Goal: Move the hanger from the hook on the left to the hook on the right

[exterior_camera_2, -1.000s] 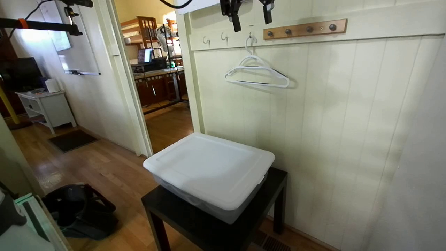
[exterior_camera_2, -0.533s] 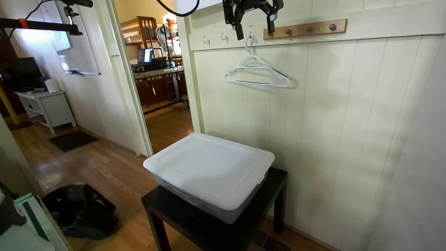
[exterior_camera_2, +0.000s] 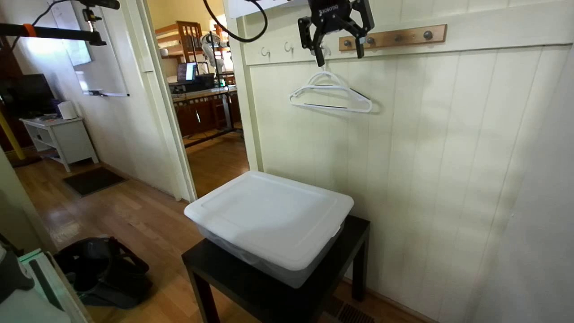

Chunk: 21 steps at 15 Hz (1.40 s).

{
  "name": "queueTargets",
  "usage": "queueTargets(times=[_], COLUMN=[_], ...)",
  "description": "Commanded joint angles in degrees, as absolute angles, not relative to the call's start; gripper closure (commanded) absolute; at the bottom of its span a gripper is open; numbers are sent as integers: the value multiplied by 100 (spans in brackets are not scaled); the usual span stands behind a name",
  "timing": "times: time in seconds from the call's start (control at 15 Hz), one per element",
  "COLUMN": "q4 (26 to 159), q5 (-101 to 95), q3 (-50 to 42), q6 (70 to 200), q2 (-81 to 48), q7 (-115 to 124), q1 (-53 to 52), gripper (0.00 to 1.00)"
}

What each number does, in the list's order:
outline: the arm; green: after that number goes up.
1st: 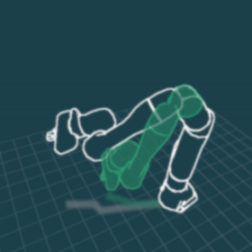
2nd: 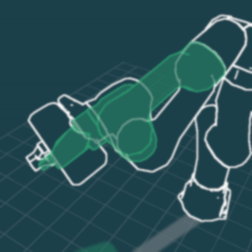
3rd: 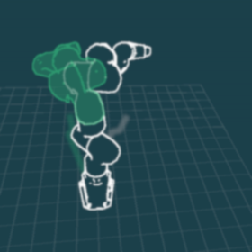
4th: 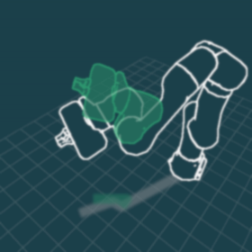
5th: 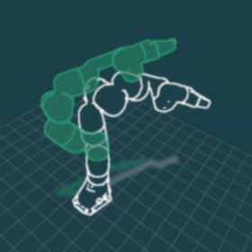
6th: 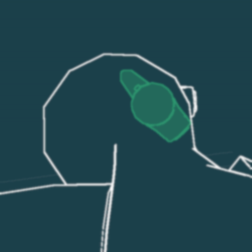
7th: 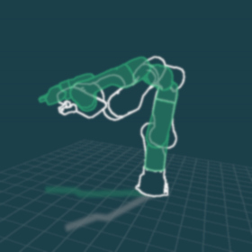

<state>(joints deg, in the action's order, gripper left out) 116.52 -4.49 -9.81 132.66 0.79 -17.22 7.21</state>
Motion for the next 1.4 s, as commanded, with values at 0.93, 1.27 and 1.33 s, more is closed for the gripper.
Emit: queueTargets(times=[0.93,1.27,1.33], q4=[9990,10241,10352], q5=[1693,1424,1377], q3=[-90,-97,-65], q6=[13915,14889,15328], q2=[-1963,-2004,-2030], q7=[-5359,-5438,-5480], q1=[1391,1264,1259], gripper=[0,0,0])
